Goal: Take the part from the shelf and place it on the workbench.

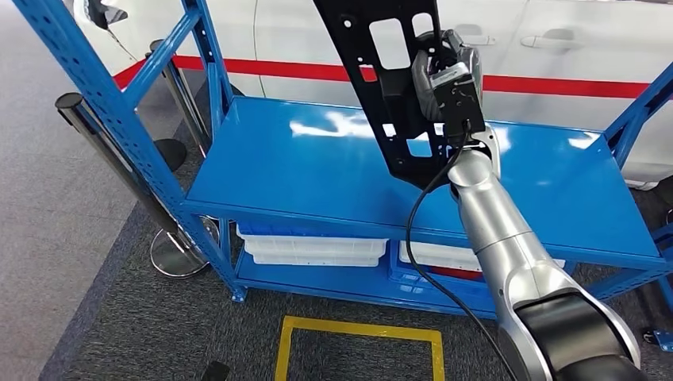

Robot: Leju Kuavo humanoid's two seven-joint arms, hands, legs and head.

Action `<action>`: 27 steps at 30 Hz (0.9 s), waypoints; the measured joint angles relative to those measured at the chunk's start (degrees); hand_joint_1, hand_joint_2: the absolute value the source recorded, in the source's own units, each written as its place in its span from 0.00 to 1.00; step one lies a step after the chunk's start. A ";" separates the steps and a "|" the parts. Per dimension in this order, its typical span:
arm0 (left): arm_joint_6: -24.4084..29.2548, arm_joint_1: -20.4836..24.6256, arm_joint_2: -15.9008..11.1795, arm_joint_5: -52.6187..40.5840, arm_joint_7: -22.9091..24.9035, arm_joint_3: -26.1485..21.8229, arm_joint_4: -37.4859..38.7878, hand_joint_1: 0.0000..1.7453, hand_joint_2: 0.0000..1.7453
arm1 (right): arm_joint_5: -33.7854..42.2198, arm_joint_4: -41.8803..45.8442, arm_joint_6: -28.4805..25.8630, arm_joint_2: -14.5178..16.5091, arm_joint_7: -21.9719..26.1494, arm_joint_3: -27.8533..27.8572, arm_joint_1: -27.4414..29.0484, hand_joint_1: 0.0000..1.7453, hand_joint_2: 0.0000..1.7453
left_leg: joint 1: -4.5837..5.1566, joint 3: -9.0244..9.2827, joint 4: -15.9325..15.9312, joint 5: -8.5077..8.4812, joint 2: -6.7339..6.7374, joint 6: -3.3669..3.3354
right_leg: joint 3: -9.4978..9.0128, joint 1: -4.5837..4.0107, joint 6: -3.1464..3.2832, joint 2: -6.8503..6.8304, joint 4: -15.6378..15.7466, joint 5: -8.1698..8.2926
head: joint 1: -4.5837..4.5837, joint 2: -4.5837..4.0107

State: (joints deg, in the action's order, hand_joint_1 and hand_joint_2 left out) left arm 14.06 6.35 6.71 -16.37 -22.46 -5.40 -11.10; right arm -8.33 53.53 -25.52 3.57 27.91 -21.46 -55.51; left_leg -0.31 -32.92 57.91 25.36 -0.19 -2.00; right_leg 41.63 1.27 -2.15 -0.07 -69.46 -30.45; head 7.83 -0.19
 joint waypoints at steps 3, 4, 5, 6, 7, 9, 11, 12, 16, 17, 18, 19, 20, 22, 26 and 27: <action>0.33 -0.05 0.02 -0.03 0.04 0.05 0.00 0.00 1.00 | -0.26 0.00 -0.02 0.01 0.18 0.21 0.93 1.00 1.00 | 0.29 -2.02 0.87 -0.88 -0.06 -0.16 | -0.17 0.00 0.08 0.02 -4.66 -1.17 | 0.00 0.01; 0.39 -0.06 0.02 -0.03 0.06 0.05 0.00 0.00 1.00 | -0.42 0.01 -0.02 0.01 0.23 0.28 1.10 1.00 1.00 | 0.35 -2.64 1.24 -1.09 -0.11 -0.10 | -2.06 -0.01 0.25 0.02 -2.37 0.15 | 0.01 0.00; 0.41 -0.05 0.02 -0.04 0.07 0.05 0.00 0.00 1.00 | -0.58 0.01 -0.02 0.03 0.26 0.32 1.09 1.00 1.00 | 0.39 -3.18 1.61 -1.27 -0.15 0.00 | -4.52 -0.09 0.55 0.05 1.44 1.13 | 0.01 0.00; 0.42 -0.03 0.04 -0.07 0.09 0.05 0.00 0.00 1.00 | -0.77 0.02 -0.03 0.10 0.29 0.33 1.03 1.00 1.00 | 0.45 -3.66 1.88 -1.49 -0.18 0.19 | -6.75 -0.26 0.85 0.08 4.99 1.79 | 0.01 0.00; 0.42 -0.01 0.07 -0.14 0.13 0.05 0.00 0.00 1.00 | -0.93 0.04 -0.03 0.21 0.32 0.33 0.98 1.00 1.00 | 0.47 -3.97 2.02 -1.76 -0.17 0.48 | -8.25 -0.49 1.12 0.11 7.62 2.12 | 0.01 0.00; 0.40 -0.01 0.11 -0.32 0.21 0.07 0.00 0.00 1.00 | -1.11 0.07 -0.03 0.40 0.33 0.37 1.03 1.00 1.00 | 0.41 -4.30 1.91 -2.50 -0.17 1.16 | -9.02 -0.93 1.55 0.14 9.44 2.42 | 0.01 0.00; 0.42 -0.13 0.09 -0.44 0.27 0.10 0.00 0.00 1.00 | -1.15 0.06 -0.03 0.51 0.33 0.40 1.16 1.00 1.00 | 0.43 -4.60 1.67 -2.99 -0.26 1.78 | -8.62 -0.69 2.17 -0.07 10.14 3.47 | 0.01 0.00; 0.46 -0.20 0.07 -0.44 0.32 0.11 0.00 0.00 1.00 | -1.16 0.05 0.00 0.62 0.32 0.42 1.22 1.00 1.00 | 0.48 -4.96 2.01 -2.34 -0.28 2.06 | -8.31 -0.48 2.54 -0.20 10.58 4.18 | 0.02 0.00; 0.71 -0.28 0.02 -0.46 0.43 0.10 0.00 0.00 1.00 | -1.45 0.04 0.33 1.20 0.32 0.42 1.31 1.00 1.00 | -0.13 -8.22 13.62 7.17 -0.16 3.33 | -5.68 -0.04 3.19 -0.47 11.28 6.87 | 0.10 0.00; 0.74 -0.30 0.02 -0.47 0.43 0.10 0.00 0.00 1.00 | -1.62 0.05 0.35 1.27 0.32 0.42 1.30 1.00 1.00 | -0.30 -8.43 16.35 7.94 -0.15 3.59 | -4.91 -0.02 3.08 -0.51 11.22 7.45 | 0.10 0.00; 0.75 -0.32 0.01 -0.49 0.43 0.10 0.00 0.00 1.00 | -1.82 0.12 0.35 1.33 0.25 0.44 1.28 1.00 1.00 | -0.42 -7.87 17.43 7.32 -0.15 3.78 | -4.15 0.01 2.95 -0.55 11.14 8.01 | 0.10 0.00; 0.76 -0.34 -0.01 -0.54 0.47 0.10 0.00 0.00 1.00 | -2.06 0.29 0.38 1.38 0.03 0.50 1.21 1.00 1.00 | -0.53 -6.26 16.52 5.70 -0.14 3.94 | -3.32 0.08 2.75 -0.58 11.02 8.61 | 0.10 0.00; 0.75 -0.33 -0.03 -0.60 0.53 0.11 0.00 0.00 1.00 | -2.28 0.54 0.44 1.42 -0.32 0.59 1.07 1.00 1.00 | -0.64 -3.86 13.81 4.03 -0.14 4.04 | -2.62 0.14 2.51 -0.59 10.86 9.13 | 0.10 0.01; 0.72 -0.21 -0.07 -0.85 0.68 0.17 0.00 0.00 1.00 | -2.73 1.41 0.68 1.45 -1.28 0.85 0.59 1.00 1.00 | -0.65 1.98 5.54 3.62 -0.24 3.90 | -1.44 0.10 1.86 -0.60 10.50 10.13 | 0.09 0.00; 0.55 -0.28 -0.13 -1.10 0.74 0.38 0.00 0.00 1.00 | -3.15 3.31 1.19 1.35 -2.91 1.67 -0.96 1.00 1.00 | -0.26 4.07 0.21 4.15 -0.44 2.12 | -0.89 0.07 0.36 -0.61 11.20 12.30 | 0.05 0.01; 0.50 -0.29 -0.16 -1.10 0.74 0.42 0.00 0.00 1.00 | -3.20 3.68 1.32 1.21 -3.26 1.92 -1.21 1.00 1.00 | -0.30 3.59 0.08 3.51 -0.36 1.55 | -0.50 0.12 0.06 -0.55 10.87 11.61 | 0.05 0.01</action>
State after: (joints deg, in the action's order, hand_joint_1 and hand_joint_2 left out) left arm 14.56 6.06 6.55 -17.47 -21.73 -4.98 -11.10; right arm -11.53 57.21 -24.20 4.79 24.65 -19.54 -56.72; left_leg -0.61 -29.33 58.00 28.87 -0.55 -0.45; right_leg 41.13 1.39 -2.09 -0.61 -58.58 -18.84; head 7.88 -0.18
